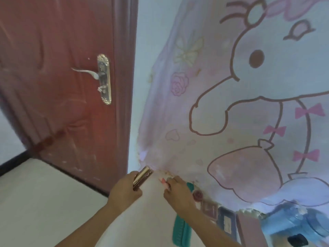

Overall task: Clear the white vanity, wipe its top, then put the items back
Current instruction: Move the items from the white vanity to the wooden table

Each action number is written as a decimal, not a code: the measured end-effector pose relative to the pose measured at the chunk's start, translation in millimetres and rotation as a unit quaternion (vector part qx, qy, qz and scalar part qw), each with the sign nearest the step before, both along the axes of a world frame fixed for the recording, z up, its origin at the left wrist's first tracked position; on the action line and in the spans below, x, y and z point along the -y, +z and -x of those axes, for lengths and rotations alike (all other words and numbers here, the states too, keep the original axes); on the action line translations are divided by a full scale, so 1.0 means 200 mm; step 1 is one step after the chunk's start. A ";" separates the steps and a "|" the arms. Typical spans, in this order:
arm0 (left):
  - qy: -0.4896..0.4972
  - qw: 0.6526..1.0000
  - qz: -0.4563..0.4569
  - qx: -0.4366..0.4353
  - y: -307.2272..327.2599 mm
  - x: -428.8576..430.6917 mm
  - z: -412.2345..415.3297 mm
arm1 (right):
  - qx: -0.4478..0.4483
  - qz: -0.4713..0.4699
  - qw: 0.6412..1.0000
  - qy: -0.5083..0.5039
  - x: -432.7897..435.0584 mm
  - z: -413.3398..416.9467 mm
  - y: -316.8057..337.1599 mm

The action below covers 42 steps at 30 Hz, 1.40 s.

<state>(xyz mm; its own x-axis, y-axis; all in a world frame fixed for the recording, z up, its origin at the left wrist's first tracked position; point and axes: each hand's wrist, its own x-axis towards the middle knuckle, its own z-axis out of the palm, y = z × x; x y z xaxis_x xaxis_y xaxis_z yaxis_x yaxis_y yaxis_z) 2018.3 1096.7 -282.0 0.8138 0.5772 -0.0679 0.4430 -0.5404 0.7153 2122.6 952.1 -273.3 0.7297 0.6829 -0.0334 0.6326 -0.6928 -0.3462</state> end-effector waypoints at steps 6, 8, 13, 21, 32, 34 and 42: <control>0.151 0.988 -0.019 -0.020 0.13 0.15 0.37 | 0.020 -0.059 0.981 0.185 -0.09 0.19 0.07; 0.182 0.982 -0.022 -0.050 0.16 0.23 0.52 | 0.014 -0.083 0.971 0.223 -0.10 0.27 0.07; 0.306 0.947 -0.002 -0.094 0.24 0.30 0.97 | -0.019 -0.150 0.943 0.296 -0.16 0.62 0.15; 0.466 0.880 -0.036 -0.086 0.39 0.45 1.70 | 0.005 -0.146 0.868 0.474 -0.34 1.25 0.44; 0.669 0.736 -0.092 -0.042 0.64 1.01 2.81 | 0.016 -0.182 0.749 0.638 -0.22 2.42 0.65; 0.685 0.721 -0.095 -0.037 0.69 1.13 2.99 | 0.017 -0.191 0.729 0.657 -0.15 2.63 0.67; 0.706 0.695 -0.134 -0.004 0.80 1.51 3.62 | 0.012 -0.230 0.689 0.688 0.08 3.23 0.77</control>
<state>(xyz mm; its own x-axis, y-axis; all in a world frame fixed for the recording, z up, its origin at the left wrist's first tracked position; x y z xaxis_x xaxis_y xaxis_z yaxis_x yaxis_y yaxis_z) 1293.3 794.0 -122.8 -0.5769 0.7932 0.1950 0.6713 0.3243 0.6664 1476.0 935.9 -120.0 -0.6209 0.6630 0.4183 0.5899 0.7465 -0.3078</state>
